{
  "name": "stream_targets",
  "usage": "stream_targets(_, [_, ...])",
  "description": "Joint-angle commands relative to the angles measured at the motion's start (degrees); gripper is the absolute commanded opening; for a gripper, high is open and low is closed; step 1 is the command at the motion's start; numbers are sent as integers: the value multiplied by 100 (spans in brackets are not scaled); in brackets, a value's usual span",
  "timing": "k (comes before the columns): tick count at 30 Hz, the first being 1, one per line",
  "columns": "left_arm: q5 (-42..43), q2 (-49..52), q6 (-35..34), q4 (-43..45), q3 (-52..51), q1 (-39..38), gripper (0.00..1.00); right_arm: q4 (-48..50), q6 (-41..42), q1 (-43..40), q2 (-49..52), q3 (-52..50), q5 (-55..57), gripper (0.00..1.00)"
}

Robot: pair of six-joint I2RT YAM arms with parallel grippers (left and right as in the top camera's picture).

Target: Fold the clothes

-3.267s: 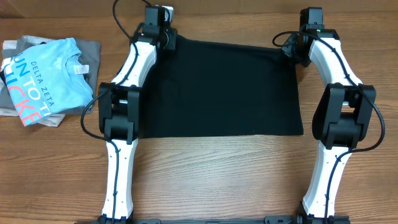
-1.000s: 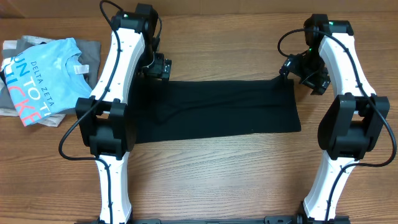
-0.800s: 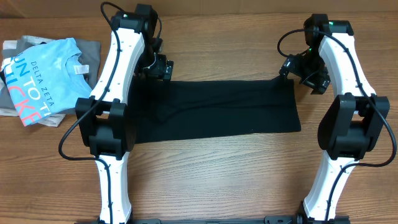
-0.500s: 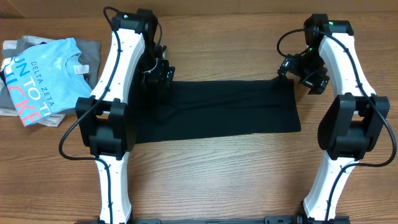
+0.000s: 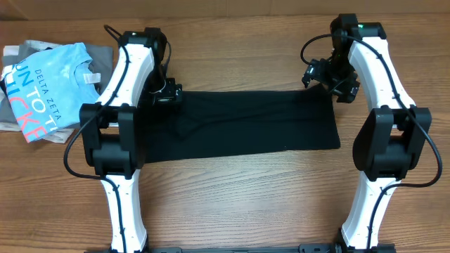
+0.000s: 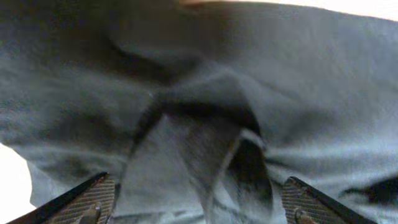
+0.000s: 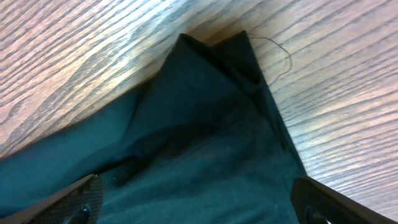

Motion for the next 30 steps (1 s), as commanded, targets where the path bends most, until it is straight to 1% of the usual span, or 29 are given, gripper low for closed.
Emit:
stream_targets(1, [-59, -98, -221, 59, -179, -13, 85, 28, -48, 15, -234, 136, -7, 100])
stream_targets(5, [-57, -98, -221, 142, -179, -17, 82, 83, -48, 15, -236, 136, -7, 100])
stream_targets(8, [-57, -96, -221, 166, -179, -17, 74, 85, -48, 15, -234, 136, -7, 100])
stream_targets(10, [-57, -96, -219, 151, -181, -17, 67, 87, -50, 15, -236, 136, -4, 100])
stream_targets(12, [-57, -96, -216, 138, -184, -17, 52, 94, -50, 15, -234, 136, -4, 100])
stream_targets(13, [-57, -96, -216, 140, -184, -17, 46, 96, -50, 15, -234, 136, -4, 100])
stream_targets(16, [-59, -96, -214, 138, -184, -17, 23, 101, -50, 15, -234, 136, -4, 100])
stream_targets(17, [-57, -96, -214, 129, -184, -17, 12, 101, -50, 15, -234, 136, -4, 100])
stream_targets(18, [-57, -96, -214, 118, -184, -17, 4, 101, -50, 15, -236, 136, -4, 100])
stream_targets(23, [-61, -98, -214, -107, -181, -17, 4, 92, -48, 15, -236, 136, -4, 100])
stream_targets(30, [-129, -210, -223, -743, -177, -17, 4, 96, -50, 15, -234, 136, -7, 100])
